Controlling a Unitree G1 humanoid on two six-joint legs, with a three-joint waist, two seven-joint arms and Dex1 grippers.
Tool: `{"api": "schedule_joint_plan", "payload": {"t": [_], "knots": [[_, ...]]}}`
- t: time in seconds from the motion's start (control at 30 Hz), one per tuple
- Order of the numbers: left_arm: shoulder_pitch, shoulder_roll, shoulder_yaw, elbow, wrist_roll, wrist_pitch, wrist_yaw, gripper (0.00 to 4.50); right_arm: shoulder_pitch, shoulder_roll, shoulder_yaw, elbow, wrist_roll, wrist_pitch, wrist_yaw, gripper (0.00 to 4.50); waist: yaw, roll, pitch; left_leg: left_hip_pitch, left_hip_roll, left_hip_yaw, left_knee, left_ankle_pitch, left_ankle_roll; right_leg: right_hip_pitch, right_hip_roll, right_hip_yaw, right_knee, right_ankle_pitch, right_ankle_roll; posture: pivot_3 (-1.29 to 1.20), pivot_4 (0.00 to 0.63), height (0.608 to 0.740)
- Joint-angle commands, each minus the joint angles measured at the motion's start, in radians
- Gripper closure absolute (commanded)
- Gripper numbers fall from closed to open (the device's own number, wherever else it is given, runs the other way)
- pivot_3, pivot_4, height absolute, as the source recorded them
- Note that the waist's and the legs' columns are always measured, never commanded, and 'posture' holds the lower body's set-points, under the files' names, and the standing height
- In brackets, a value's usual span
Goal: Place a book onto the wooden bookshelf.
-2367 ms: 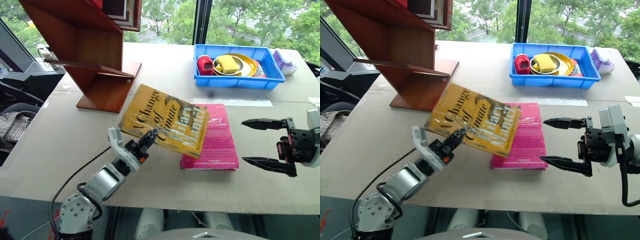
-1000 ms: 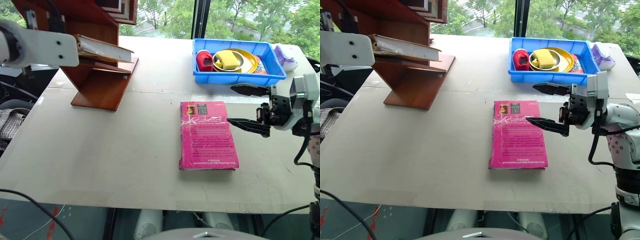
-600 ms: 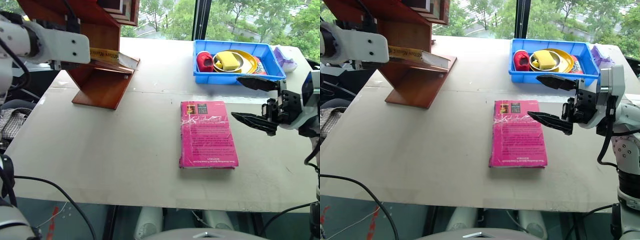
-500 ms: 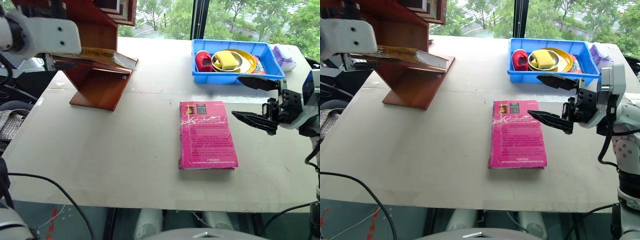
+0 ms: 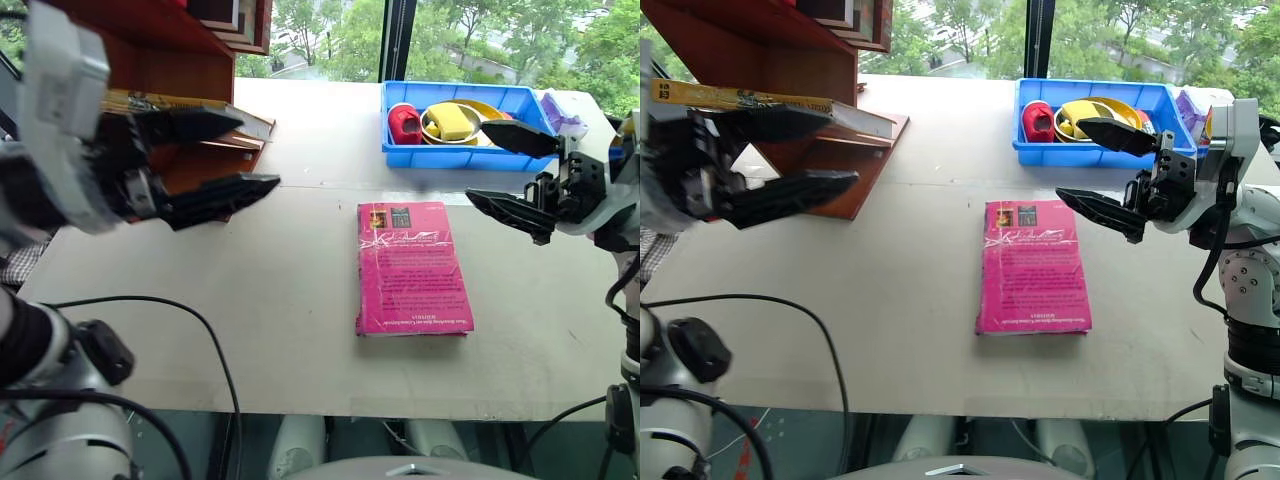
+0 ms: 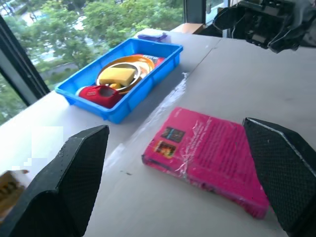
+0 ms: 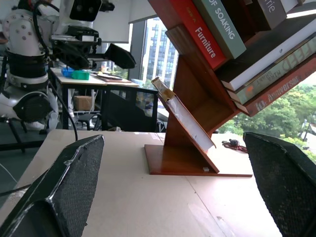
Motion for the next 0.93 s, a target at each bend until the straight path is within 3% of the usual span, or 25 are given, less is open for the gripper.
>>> {"api": "schedule_joint_plan", "payload": {"t": [0.03, 0.1, 0.23, 0.33, 0.5, 0.8, 0.93], "knots": [[0.117, -0.132, 0.012, -0.110, -0.035, -0.010, 0.110, 0.05, 0.006, -0.012, -0.041, -0.063, 0.037, 0.017, -0.028, 0.00, -0.004, -0.003, 0.001, -0.001, 0.000, -0.001, 0.000, 0.001, -0.002, -0.001, 0.001, 0.000, 0.000, 0.000, 0.000, 0.00, 0.150, 0.740], [0.274, -0.259, -0.062, -0.137, 0.013, -0.179, 0.203, 0.05, 0.007, -0.015, -0.049, -0.089, 0.064, 0.040, -0.056, 0.00, -0.002, -0.002, 0.000, -0.002, 0.001, -0.001, 0.000, 0.002, -0.004, -0.002, 0.001, -0.001, 0.000, 0.000, -0.001, 0.00, 0.150, 0.740], [0.443, -0.366, -0.221, -0.107, 0.131, -0.460, 0.357, 0.05, 0.035, -0.024, -0.067, -0.119, 0.088, 0.058, -0.074, 0.00, 0.003, -0.004, -0.001, -0.001, 0.000, -0.001, -0.003, 0.001, -0.002, 0.000, -0.002, 0.002, -0.002, 0.000, 0.000, 0.00, 0.150, 0.740], [0.553, -0.335, -0.355, 0.000, 0.239, -0.718, 0.362, 0.05, 0.064, -0.030, -0.074, -0.149, 0.088, 0.073, -0.107, 0.00, 0.008, -0.003, -0.003, 0.000, -0.001, -0.003, -0.003, 0.000, -0.001, 0.001, -0.003, 0.002, -0.001, 0.001, -0.001, 0.00, 0.150, 0.740], [0.642, -0.263, -0.381, 0.158, 0.253, -0.940, 0.291, 0.05, 0.246, -0.098, -0.138, -0.171, 0.010, 0.060, -0.097, 0.00, 0.009, -0.003, -0.003, 0.010, -0.001, -0.001, -0.005, 0.000, 0.000, 0.010, -0.002, 0.001, -0.004, 0.000, -0.001, 0.00, 0.150, 0.740], [0.872, -0.119, -0.287, 0.300, 0.183, -1.112, 0.148, 0.05, 0.762, -0.185, -0.418, -0.134, -0.182, -0.029, 0.017, 0.00, 0.003, -0.003, -0.003, 0.014, 0.001, 0.003, -0.007, -0.001, 0.002, 0.014, -0.001, 0.002, -0.009, -0.001, -0.001, 0.00, 0.150, 0.740], [0.955, -0.087, -0.276, 0.325, 0.158, -1.136, 0.117, 0.05, 0.857, -0.184, -0.441, -0.095, -0.231, -0.084, 0.056, 0.00, 0.002, -0.003, -0.003, 0.015, 0.002, 0.004, -0.007, -0.001, 0.002, 0.014, -0.001, 0.003, -0.010, -0.004, -0.003, 0.00, 0.150, 0.740]]}}
